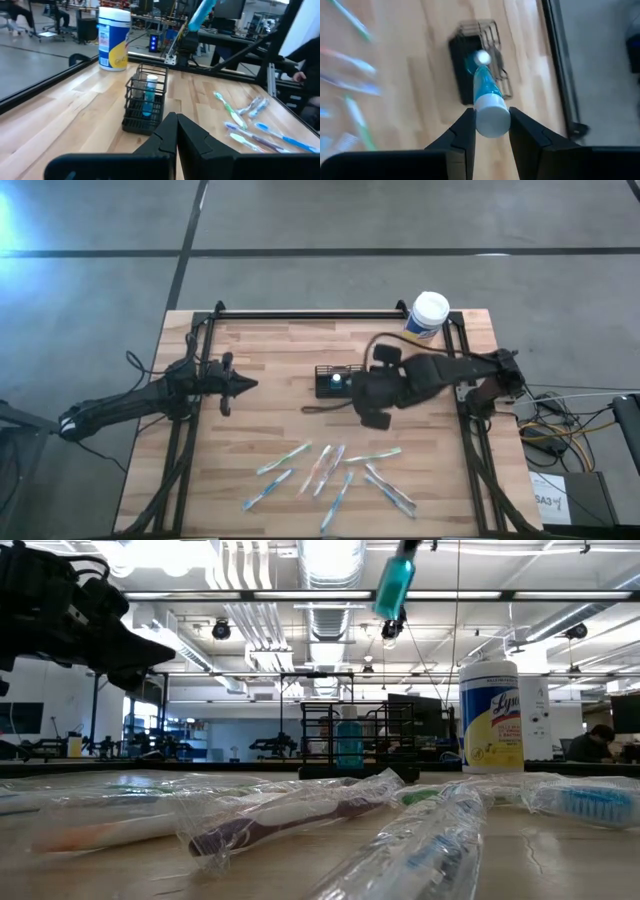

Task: Pick & Place toothbrushing station
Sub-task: Put the blue mouthwash bottle into the black wire organizer

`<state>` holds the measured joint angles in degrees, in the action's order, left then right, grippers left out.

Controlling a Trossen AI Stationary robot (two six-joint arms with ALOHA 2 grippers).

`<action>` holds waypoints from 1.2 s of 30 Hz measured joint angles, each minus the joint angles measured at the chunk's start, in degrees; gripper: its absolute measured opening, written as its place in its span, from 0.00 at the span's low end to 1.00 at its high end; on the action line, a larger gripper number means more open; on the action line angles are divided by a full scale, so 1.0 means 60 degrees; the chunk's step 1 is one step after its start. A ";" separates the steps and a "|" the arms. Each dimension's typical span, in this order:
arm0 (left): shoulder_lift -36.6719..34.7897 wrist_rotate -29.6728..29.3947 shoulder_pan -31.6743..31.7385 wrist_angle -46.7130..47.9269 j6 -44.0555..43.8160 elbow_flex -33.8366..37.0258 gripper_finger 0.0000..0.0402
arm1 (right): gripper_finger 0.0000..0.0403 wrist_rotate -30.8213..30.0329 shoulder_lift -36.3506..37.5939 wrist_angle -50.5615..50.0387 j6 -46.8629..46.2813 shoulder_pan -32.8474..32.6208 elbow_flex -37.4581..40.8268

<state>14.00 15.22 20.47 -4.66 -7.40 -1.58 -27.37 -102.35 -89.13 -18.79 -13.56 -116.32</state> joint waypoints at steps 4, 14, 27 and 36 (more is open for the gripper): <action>0.0000 -0.0354 0.0000 -0.0125 0.0181 0.0000 0.02 | 0.21 0.0284 0.0101 0.0209 0.1822 0.0819 0.0754; 0.0000 -0.0885 0.0000 -0.0636 0.0459 0.0000 0.02 | 0.21 0.1174 0.0187 0.2086 0.5712 0.2196 0.1479; 0.0004 -0.0984 0.0000 -0.0566 0.0526 0.0001 0.02 | 0.21 0.1935 0.0172 0.2744 0.6183 0.2491 0.2646; 0.0001 -0.0984 0.0004 -0.0508 0.0401 0.0000 0.02 | 0.21 0.2076 0.0069 0.2953 0.6282 0.2359 0.2587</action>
<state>14.00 9.32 20.49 -7.71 -4.99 -1.58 -14.92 -101.94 -71.40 18.90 0.60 -100.79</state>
